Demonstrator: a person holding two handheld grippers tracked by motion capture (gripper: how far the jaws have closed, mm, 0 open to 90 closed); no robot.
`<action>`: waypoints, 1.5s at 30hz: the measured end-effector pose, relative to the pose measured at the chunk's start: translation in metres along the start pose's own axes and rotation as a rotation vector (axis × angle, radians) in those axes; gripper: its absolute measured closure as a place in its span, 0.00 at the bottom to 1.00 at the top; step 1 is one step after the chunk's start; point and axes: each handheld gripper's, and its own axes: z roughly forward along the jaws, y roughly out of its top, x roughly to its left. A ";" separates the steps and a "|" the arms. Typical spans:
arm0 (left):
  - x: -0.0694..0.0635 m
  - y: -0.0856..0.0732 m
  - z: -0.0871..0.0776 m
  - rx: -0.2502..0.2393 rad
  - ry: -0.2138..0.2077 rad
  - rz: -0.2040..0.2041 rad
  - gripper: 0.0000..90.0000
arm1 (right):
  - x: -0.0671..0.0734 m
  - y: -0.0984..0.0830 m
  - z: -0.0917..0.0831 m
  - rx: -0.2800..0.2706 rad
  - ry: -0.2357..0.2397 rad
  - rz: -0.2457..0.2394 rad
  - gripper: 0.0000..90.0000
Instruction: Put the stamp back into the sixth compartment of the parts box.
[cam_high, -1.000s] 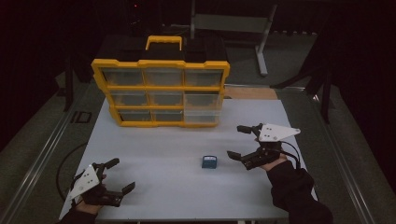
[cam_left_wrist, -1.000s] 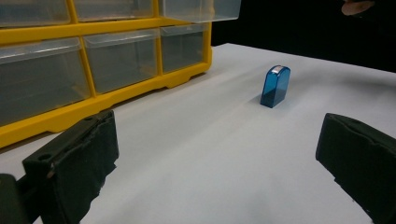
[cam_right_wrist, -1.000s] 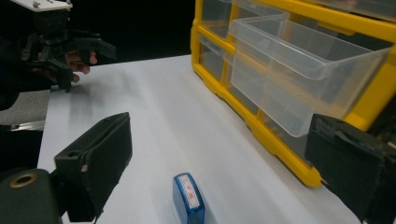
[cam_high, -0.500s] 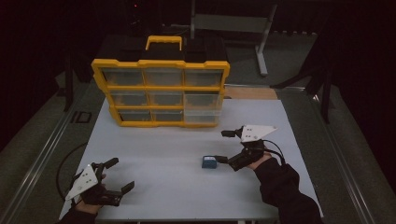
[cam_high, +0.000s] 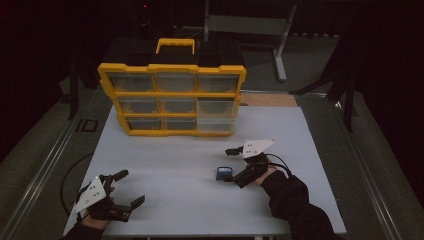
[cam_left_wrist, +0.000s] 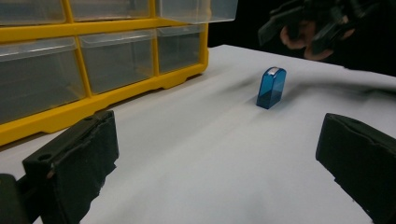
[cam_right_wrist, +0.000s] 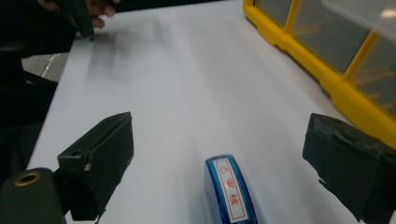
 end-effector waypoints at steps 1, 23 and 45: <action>0.000 0.000 0.000 0.002 0.001 0.001 0.00 | -0.001 -0.003 0.002 0.004 0.003 0.001 0.10; 0.000 0.000 0.000 -0.007 -0.014 -0.009 0.00 | -0.018 -0.039 0.025 0.178 0.042 -0.032 0.47; 0.000 0.000 0.001 0.000 -0.028 -0.010 0.00 | -0.023 -0.045 0.031 0.230 0.112 -0.099 0.77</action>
